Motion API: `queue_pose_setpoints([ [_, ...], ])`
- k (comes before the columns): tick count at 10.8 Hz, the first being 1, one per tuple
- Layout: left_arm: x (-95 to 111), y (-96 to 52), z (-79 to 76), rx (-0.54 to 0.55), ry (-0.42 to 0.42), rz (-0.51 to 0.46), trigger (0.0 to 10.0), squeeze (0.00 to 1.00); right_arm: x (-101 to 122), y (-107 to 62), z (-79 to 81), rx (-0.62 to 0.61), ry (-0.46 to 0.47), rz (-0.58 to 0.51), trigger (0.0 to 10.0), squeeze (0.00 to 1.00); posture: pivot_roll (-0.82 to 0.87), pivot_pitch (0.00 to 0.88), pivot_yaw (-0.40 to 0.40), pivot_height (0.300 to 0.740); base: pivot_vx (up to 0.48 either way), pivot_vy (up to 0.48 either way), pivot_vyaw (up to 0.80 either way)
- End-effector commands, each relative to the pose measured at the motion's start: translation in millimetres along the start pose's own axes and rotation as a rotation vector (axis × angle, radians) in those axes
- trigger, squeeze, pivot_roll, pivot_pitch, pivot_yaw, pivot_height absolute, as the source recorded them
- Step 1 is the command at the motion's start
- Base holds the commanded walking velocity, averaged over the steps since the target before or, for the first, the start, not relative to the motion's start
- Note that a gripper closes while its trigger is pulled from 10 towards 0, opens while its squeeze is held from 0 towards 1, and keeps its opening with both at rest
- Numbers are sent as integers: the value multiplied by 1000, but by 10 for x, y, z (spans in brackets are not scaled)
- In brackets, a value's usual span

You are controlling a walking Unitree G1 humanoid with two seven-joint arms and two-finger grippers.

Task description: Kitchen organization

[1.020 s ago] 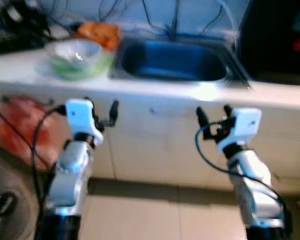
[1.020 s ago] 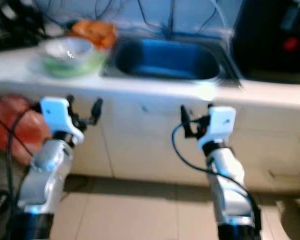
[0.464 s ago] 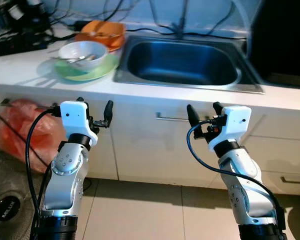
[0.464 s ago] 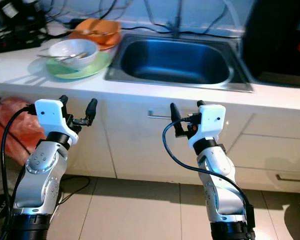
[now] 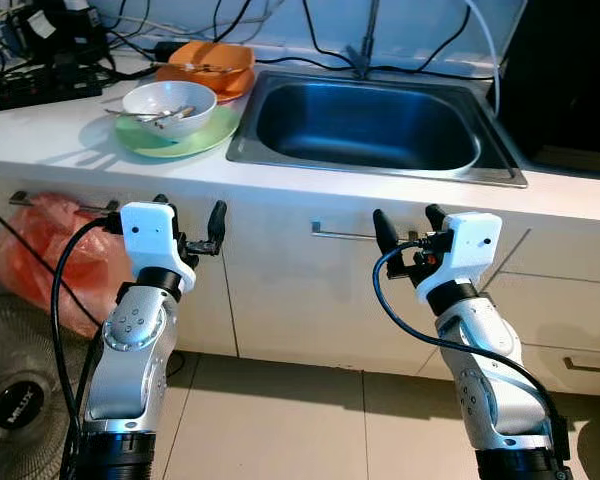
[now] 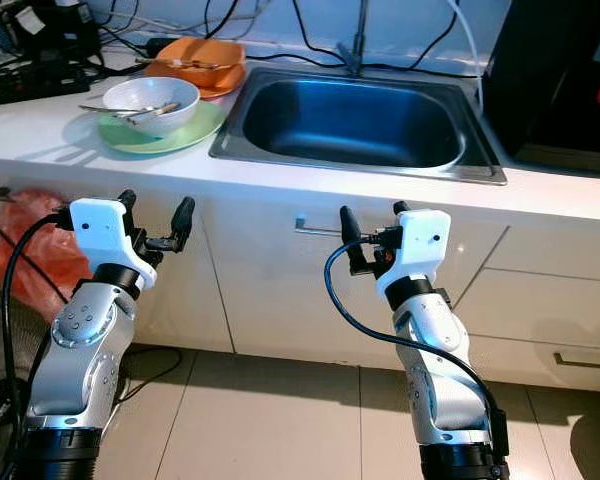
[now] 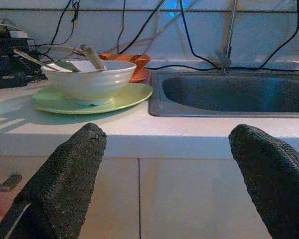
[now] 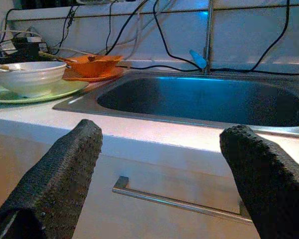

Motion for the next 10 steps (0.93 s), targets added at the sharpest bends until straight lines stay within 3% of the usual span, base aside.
queue_pose_setpoints([
  [1, -28, 1, 5, 5, 0, 15, 10000, 0, -20, -18, -38, -18, 12, 6, 10000, 0, 61, 0, -26, 740, 0, 0, 0],
  [3, -26, 6, 0, 5, -1, 16, 10000, 0, -19, -20, -49, -22, 16, 7, 10000, 0, 61, 0, -23, 740, 0, 0, 0],
  [7, -24, 22, -5, 6, -5, 16, 10000, 0, -36, -9, -48, -26, 25, 15, 10000, 0, 57, 0, -24, 740, 0, 0, -606],
  [9, 78, 38, 33, 35, 49, -42, 10000, 0, -18, -9, -37, -20, 19, 7, 10000, 0, 58, 0, -28, 740, 0, 0, 0],
  [10, 186, 61, 7, 19, 33, -89, 10000, 0, 23, 6, -39, -21, 15, -6, 10000, 0, 59, 0, -30, 740, 0, 0, 0],
])
Point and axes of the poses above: a point about 5 cm out from each wrist's last joint towards the gripper, its own y axis pointing out of the wrist towards the gripper, its own x axis along the axis of the wrist's last joint, z = x × y, the point moved 2 cm from there along y, pointing out of the wrist towards the gripper, and after that the axes turned 1 degree about -y, right-handed, at the moved point
